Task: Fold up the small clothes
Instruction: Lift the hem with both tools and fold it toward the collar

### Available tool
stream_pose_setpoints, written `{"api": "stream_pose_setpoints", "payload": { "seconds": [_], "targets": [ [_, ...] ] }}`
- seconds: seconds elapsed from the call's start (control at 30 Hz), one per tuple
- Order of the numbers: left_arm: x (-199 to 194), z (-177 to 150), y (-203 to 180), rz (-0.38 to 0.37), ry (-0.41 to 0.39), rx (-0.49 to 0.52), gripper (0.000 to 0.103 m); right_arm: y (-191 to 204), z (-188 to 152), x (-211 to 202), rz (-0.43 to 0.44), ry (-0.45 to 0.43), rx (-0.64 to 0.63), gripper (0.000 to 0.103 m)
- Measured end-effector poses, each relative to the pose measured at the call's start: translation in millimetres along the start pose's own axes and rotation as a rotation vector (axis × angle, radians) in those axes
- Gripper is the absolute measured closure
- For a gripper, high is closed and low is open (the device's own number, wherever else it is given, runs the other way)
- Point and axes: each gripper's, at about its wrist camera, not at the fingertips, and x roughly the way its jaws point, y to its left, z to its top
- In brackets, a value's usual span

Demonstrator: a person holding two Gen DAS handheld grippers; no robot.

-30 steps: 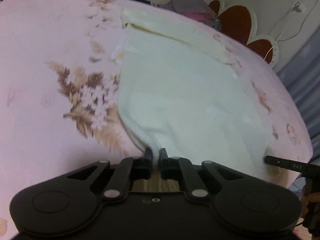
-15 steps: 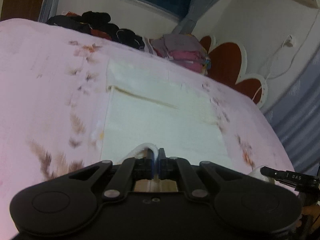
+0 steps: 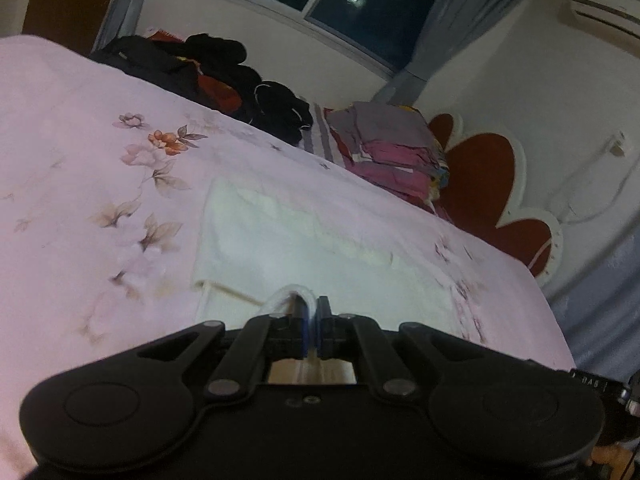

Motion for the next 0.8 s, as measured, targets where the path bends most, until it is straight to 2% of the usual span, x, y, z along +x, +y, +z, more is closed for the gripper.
{"api": "stream_pose_setpoints", "payload": {
  "seconds": [0.23, 0.4, 0.5, 0.57, 0.6, 0.67, 0.73, 0.8],
  "targets": [
    [54.6, 32.7, 1.8, 0.039, -0.006, -0.050, 0.099, -17.5, 39.5, 58.5, 0.000, 0.019, 0.065, 0.096],
    [97.0, 45.0, 17.2, 0.105, 0.053, -0.129, 0.099, -42.5, 55.5, 102.0, -0.008, 0.065, 0.186, 0.096],
    [116.7, 51.6, 21.1, 0.142, 0.070, -0.132, 0.098, -52.5, 61.8, 121.2, -0.007, 0.084, 0.227, 0.096],
    [124.6, 56.0, 19.3, 0.186, 0.061, -0.120, 0.089, -55.4, 65.7, 132.0, -0.011, 0.091, 0.231, 0.096],
    [126.1, 57.9, 18.7, 0.202, 0.043, -0.114, 0.079, -56.6, 67.1, 135.8, -0.020, 0.086, 0.235, 0.096],
    [129.1, 63.9, 16.9, 0.228, 0.020, -0.106, 0.073, -59.4, 70.4, 141.7, -0.040, 0.074, 0.249, 0.096],
    [129.8, 70.2, 17.5, 0.219, 0.010, -0.113, 0.063, -61.2, 74.9, 144.2, -0.059, 0.048, 0.250, 0.095],
    [129.5, 73.7, 14.9, 0.218, 0.004, -0.081, 0.059, -60.6, 79.9, 146.0, -0.066, 0.039, 0.226, 0.094]
  ]
}}
